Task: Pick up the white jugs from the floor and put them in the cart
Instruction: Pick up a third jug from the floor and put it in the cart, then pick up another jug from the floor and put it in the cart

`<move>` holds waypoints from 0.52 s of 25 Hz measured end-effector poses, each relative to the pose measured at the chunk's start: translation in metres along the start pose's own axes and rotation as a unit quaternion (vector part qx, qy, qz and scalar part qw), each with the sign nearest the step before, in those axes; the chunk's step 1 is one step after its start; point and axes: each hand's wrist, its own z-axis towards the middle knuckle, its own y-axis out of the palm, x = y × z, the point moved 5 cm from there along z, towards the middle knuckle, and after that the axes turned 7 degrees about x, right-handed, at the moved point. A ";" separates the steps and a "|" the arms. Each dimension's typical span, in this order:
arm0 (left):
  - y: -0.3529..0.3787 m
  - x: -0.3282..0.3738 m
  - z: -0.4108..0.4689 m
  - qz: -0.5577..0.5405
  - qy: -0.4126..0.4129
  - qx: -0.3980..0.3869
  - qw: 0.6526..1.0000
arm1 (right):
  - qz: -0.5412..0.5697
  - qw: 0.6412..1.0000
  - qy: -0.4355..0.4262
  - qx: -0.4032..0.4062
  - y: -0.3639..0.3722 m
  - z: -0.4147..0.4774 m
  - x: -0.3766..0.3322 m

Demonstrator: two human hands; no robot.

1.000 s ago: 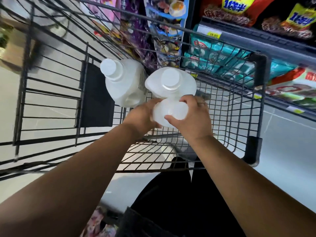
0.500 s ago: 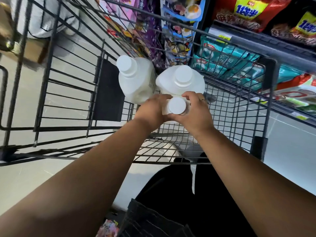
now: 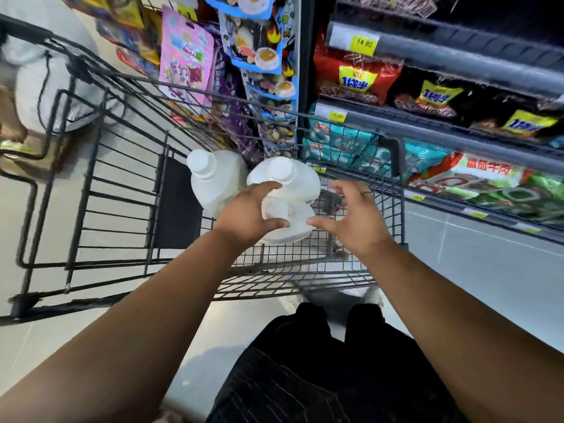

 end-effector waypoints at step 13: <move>0.087 0.287 -0.025 -0.033 0.176 0.002 0.984 | 0.088 0.964 0.058 0.243 -0.287 -0.095 0.132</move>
